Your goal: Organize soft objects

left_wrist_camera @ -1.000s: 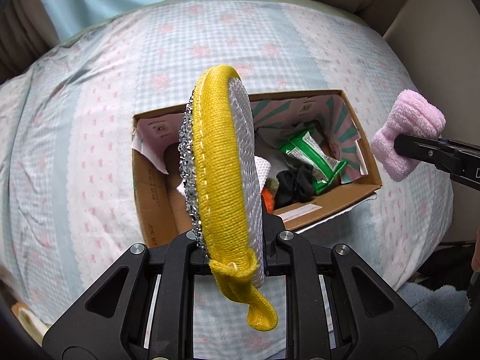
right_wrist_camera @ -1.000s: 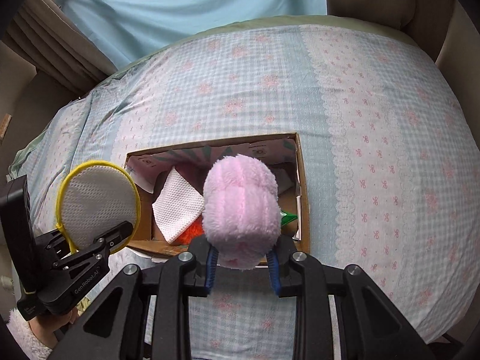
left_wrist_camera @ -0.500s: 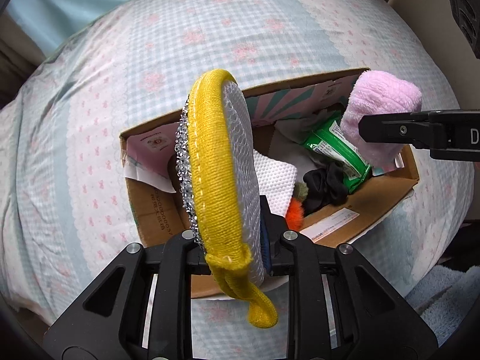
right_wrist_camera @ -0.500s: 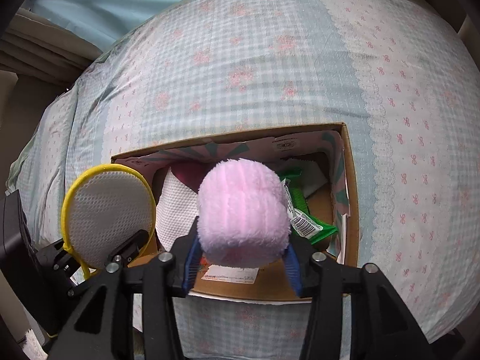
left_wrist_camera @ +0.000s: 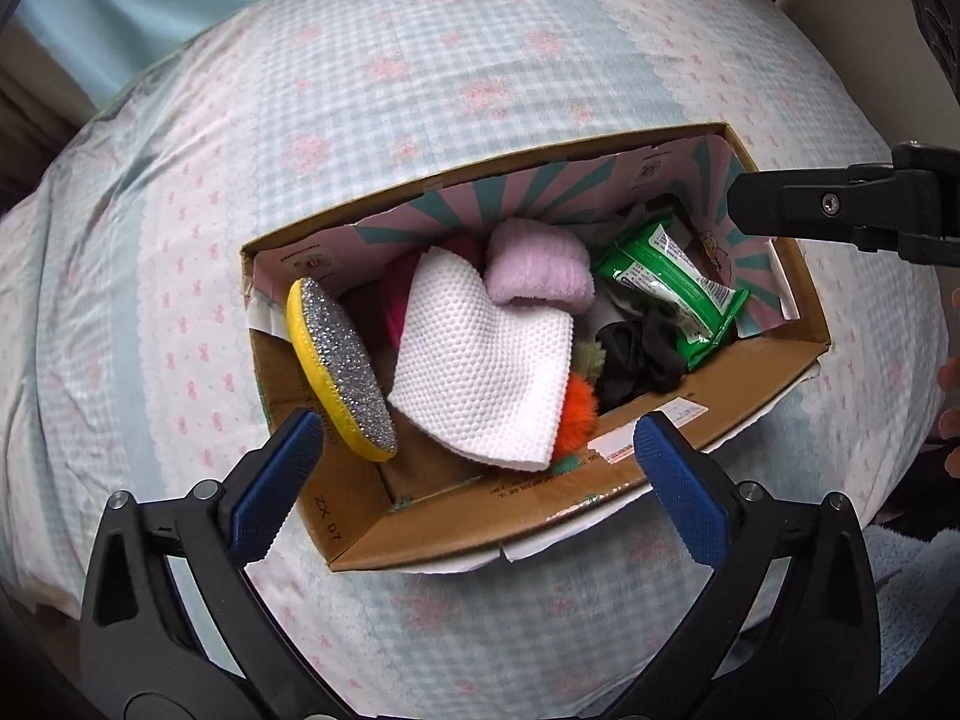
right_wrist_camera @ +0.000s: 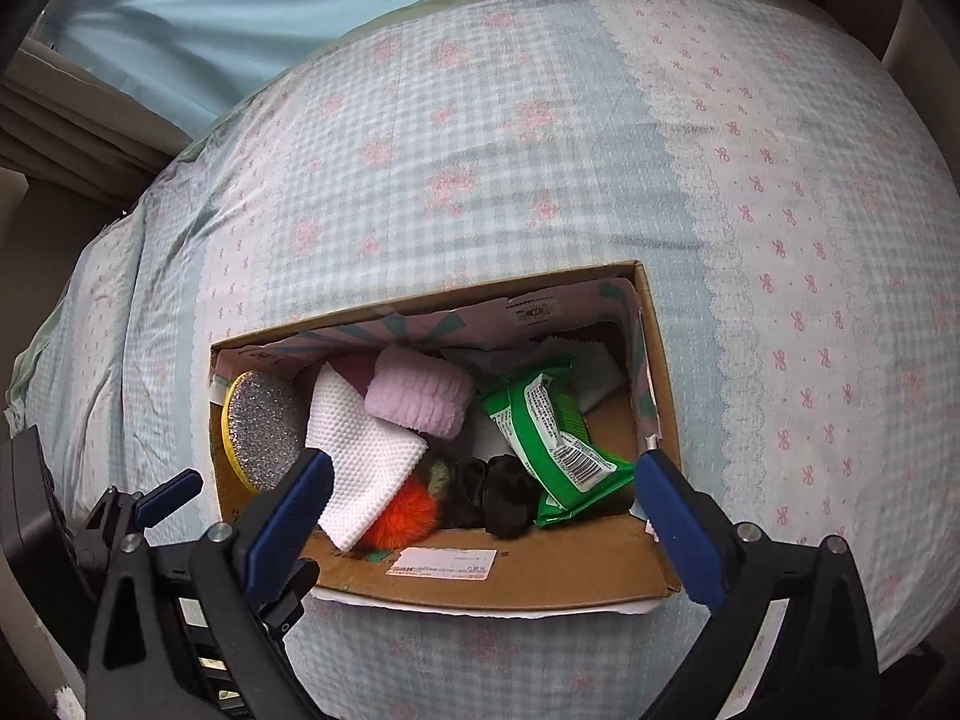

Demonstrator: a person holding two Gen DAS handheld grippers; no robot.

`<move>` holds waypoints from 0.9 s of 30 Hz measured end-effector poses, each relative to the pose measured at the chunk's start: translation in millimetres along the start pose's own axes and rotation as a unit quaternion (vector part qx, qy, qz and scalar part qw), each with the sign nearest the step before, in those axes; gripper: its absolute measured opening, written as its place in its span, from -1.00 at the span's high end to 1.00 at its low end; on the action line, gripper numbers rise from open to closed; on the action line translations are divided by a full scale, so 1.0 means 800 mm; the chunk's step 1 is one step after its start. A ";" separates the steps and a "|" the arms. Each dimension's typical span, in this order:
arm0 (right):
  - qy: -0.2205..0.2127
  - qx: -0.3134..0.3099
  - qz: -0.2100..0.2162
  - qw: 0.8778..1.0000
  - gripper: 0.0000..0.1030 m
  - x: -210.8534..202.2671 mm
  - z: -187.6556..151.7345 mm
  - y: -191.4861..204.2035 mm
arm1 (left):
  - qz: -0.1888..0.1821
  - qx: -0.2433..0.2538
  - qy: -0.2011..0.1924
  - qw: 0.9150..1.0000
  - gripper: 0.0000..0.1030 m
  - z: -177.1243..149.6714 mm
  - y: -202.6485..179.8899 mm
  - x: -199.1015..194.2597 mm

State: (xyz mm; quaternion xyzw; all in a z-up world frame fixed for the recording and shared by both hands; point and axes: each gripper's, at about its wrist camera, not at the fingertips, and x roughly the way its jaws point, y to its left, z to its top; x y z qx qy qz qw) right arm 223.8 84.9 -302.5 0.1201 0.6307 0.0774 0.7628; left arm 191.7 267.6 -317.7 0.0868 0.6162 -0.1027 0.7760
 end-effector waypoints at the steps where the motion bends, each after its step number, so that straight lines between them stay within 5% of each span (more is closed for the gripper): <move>1: -0.003 -0.003 -0.002 1.000 -0.94 -0.003 -0.002 0.001 | 0.000 -0.004 -0.003 1.000 -1.00 -0.001 0.000 -0.004; 9: -0.035 -0.017 0.006 0.999 -0.94 -0.053 -0.020 -0.001 | 0.011 -0.022 -0.034 0.999 -1.00 -0.016 -0.015 -0.054; 16: -0.111 -0.051 0.001 0.993 -0.94 -0.166 -0.030 -0.017 | 0.028 -0.047 -0.114 0.992 -1.00 -0.013 -0.044 -0.157; 27: -0.286 -0.098 -0.053 0.952 -0.94 -0.405 -0.081 -0.039 | 0.044 -0.097 -0.301 0.948 -1.00 -0.016 -0.117 -0.385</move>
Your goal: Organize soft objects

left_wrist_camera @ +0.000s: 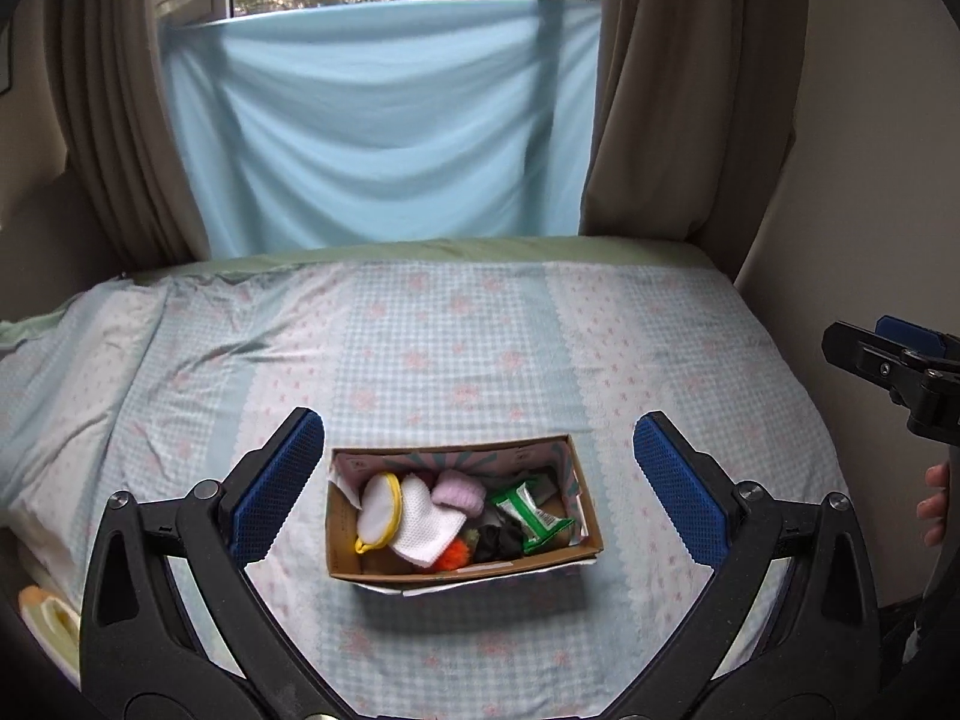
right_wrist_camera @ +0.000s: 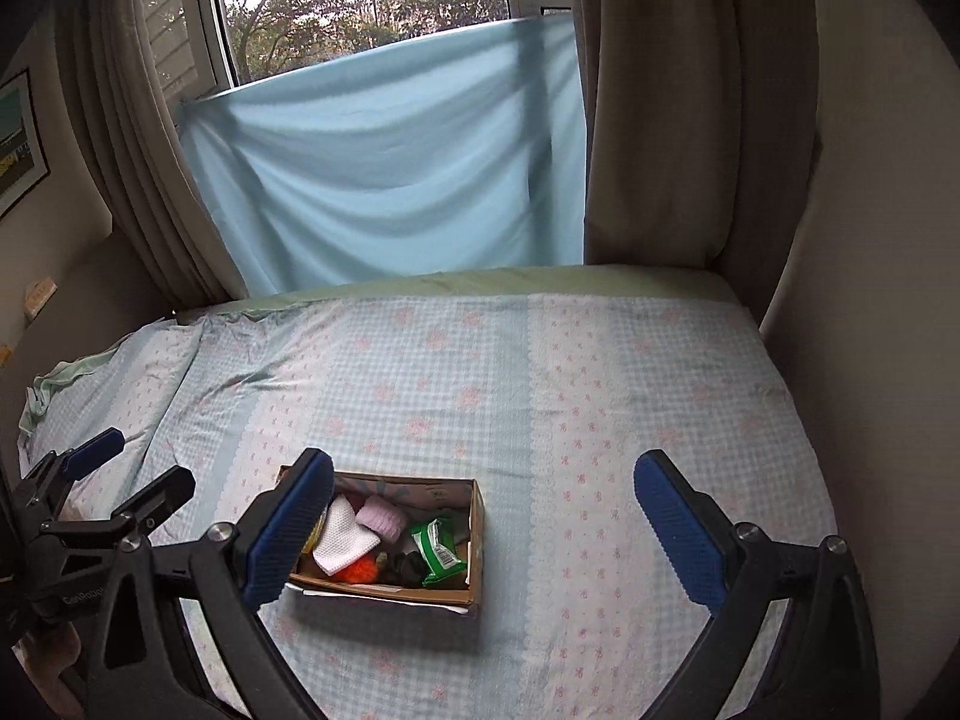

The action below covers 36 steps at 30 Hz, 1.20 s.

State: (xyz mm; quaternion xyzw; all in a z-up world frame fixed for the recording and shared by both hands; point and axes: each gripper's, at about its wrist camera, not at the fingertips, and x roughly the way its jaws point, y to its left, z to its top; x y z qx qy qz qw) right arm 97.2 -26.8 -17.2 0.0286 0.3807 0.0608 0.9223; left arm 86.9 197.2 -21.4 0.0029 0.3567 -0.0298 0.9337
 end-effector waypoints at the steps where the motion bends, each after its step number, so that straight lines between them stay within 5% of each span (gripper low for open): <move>1: -0.013 -0.004 -0.006 1.000 -0.94 -0.015 0.001 -0.002 | 0.003 0.001 -0.015 1.000 -1.00 0.003 -0.006 -0.015; 11: -0.054 -0.009 -0.025 0.998 -0.94 -0.078 -0.024 -0.027 | 0.003 -0.012 -0.079 0.997 -1.00 0.000 -0.051 -0.086; 36: -0.073 -0.008 -0.043 0.996 -0.94 -0.090 -0.028 -0.054 | 0.027 0.007 -0.088 0.996 -1.00 -0.007 -0.089 -0.090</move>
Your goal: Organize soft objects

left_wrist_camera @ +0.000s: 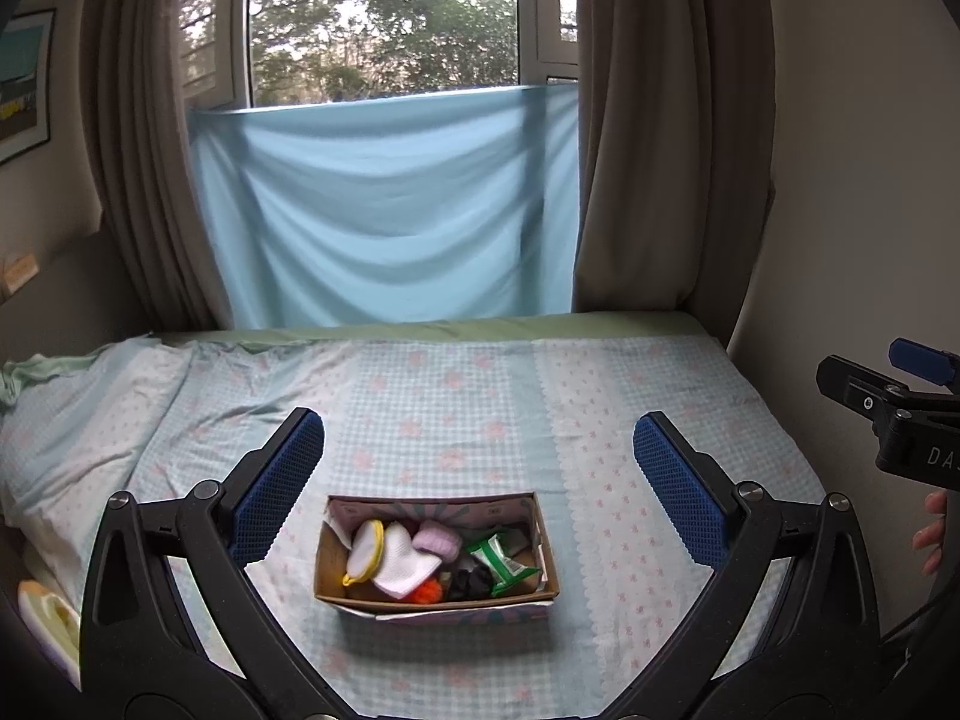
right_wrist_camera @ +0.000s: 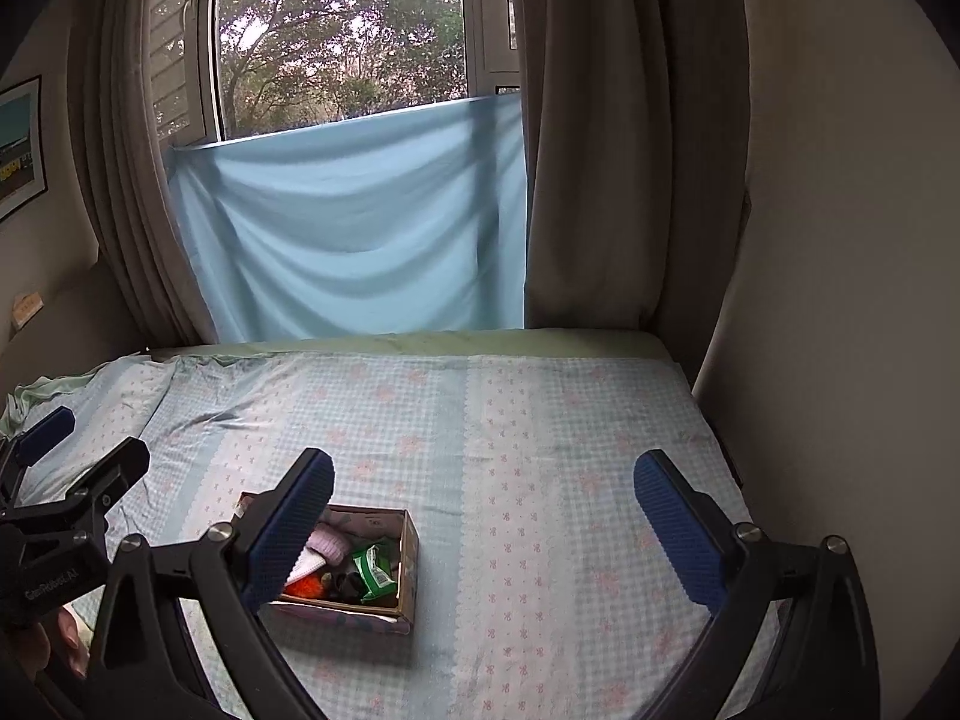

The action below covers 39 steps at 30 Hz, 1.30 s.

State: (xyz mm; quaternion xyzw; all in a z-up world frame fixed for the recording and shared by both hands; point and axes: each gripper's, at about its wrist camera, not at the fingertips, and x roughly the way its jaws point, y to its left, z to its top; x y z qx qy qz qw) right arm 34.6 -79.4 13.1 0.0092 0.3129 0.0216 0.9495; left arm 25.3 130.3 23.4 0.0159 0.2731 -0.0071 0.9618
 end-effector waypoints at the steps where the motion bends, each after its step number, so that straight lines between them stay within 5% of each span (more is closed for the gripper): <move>1: -0.001 0.000 0.000 1.000 -0.94 0.000 0.000 0.000 | 0.001 0.001 0.000 1.000 -1.00 0.000 -0.001 0.000; 39: -0.001 0.008 -0.007 1.000 -0.94 0.007 0.006 -0.005 | 0.006 0.010 0.002 1.000 -1.00 0.001 -0.003 0.015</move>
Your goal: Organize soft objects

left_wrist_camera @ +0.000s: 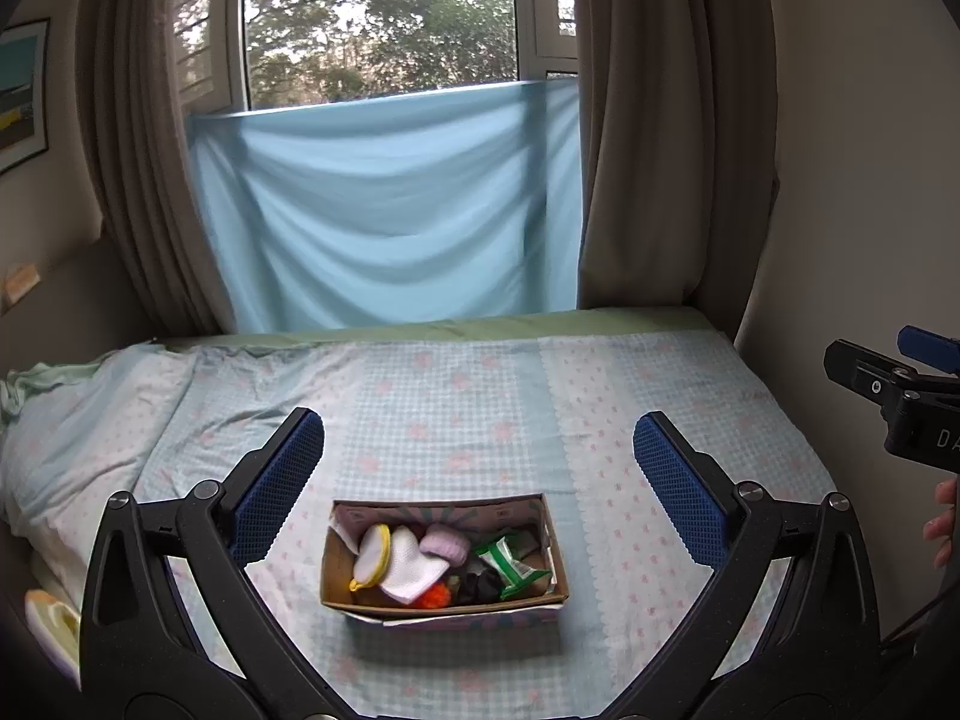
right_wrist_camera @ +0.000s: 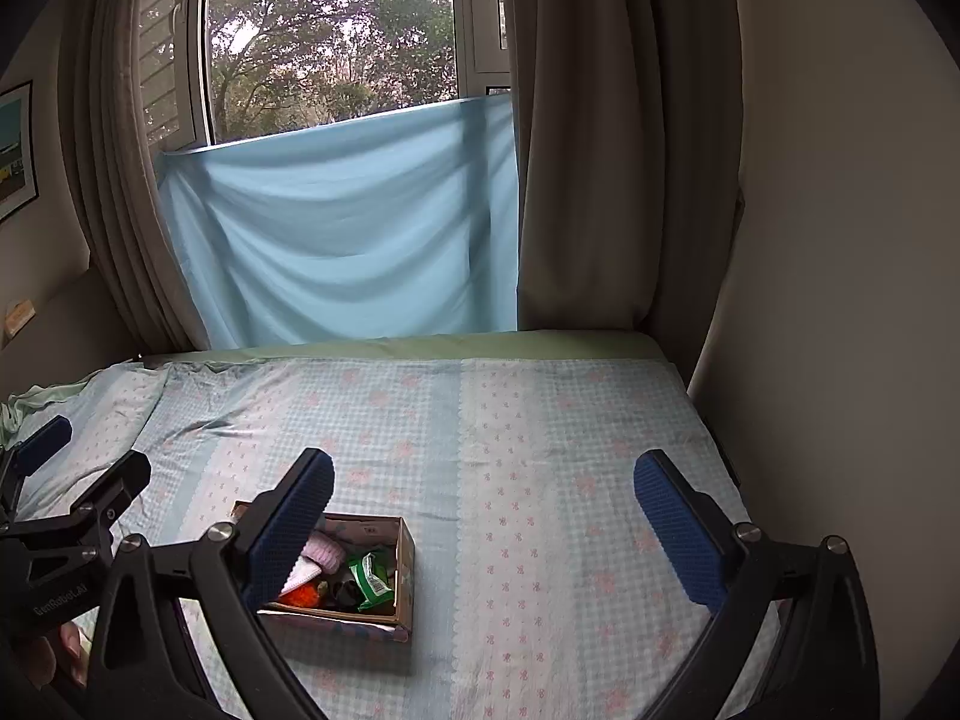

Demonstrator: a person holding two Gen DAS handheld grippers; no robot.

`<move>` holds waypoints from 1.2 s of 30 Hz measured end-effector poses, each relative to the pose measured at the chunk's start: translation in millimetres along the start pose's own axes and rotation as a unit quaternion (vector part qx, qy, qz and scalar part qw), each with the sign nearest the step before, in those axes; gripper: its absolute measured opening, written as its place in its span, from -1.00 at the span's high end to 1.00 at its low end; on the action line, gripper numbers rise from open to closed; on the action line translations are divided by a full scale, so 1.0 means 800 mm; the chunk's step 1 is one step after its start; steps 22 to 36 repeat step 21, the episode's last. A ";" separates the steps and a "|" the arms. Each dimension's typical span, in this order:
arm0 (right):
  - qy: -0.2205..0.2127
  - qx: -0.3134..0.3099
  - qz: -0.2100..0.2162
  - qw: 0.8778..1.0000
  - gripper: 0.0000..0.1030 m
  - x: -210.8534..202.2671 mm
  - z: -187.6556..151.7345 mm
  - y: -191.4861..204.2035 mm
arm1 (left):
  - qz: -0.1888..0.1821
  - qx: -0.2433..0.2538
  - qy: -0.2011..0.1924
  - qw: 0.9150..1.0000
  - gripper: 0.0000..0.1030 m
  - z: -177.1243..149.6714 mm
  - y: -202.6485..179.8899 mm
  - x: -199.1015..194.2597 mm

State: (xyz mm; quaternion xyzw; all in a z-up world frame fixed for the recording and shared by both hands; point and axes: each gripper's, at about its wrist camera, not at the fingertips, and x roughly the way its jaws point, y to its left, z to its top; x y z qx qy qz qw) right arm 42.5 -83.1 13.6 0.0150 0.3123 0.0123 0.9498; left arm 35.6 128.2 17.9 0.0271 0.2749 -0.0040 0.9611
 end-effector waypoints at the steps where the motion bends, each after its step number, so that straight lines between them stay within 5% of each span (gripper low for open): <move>1: 0.000 0.000 -0.001 1.000 -0.94 -0.001 -0.001 0.000 | 0.001 0.000 0.001 1.000 -1.00 0.000 0.000 0.001; 36: 0.002 -0.003 -0.001 1.000 -0.94 0.005 0.001 0.000 | 0.013 -0.019 -0.022 0.999 -1.00 0.000 0.006 -0.003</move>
